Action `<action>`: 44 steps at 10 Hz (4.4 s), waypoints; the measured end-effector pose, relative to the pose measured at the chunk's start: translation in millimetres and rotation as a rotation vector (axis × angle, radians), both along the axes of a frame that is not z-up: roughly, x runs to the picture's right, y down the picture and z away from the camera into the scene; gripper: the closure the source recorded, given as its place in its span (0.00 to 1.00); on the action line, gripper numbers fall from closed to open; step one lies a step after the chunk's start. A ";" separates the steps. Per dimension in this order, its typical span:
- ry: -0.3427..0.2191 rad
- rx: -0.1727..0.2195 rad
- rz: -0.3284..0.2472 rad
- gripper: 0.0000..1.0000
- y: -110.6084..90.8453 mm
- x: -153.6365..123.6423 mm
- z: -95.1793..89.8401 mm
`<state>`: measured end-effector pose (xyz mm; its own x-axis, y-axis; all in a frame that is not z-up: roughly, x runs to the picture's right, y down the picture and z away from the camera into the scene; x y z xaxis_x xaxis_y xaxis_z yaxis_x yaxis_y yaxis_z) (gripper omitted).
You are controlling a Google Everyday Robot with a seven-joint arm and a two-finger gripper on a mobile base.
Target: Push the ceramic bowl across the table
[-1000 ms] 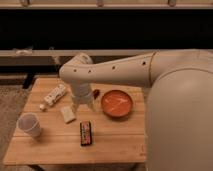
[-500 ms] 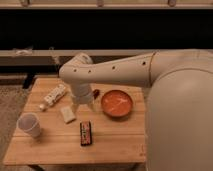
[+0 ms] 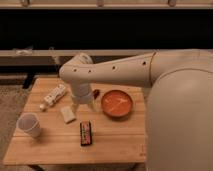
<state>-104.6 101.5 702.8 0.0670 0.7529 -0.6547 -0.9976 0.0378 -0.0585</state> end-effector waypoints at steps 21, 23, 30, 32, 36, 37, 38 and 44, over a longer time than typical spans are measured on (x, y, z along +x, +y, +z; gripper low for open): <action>-0.028 0.022 0.008 0.35 -31.0 122.9 169.3; -0.053 -0.006 0.012 0.35 -19.2 118.3 185.8; -0.068 -0.071 -0.025 0.35 3.9 102.1 202.0; -0.057 -0.077 -0.035 0.46 7.2 103.8 204.9; -0.007 -0.066 -0.004 0.98 3.1 130.9 201.8; 0.002 -0.056 -0.007 1.00 -2.1 135.9 202.5; 0.009 -0.047 -0.013 1.00 -7.8 139.1 203.5; -0.052 0.009 -0.106 1.00 -44.0 109.4 229.0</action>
<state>4.9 57.5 931.7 0.1802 0.7456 -0.6415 -0.9836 0.1435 -0.1095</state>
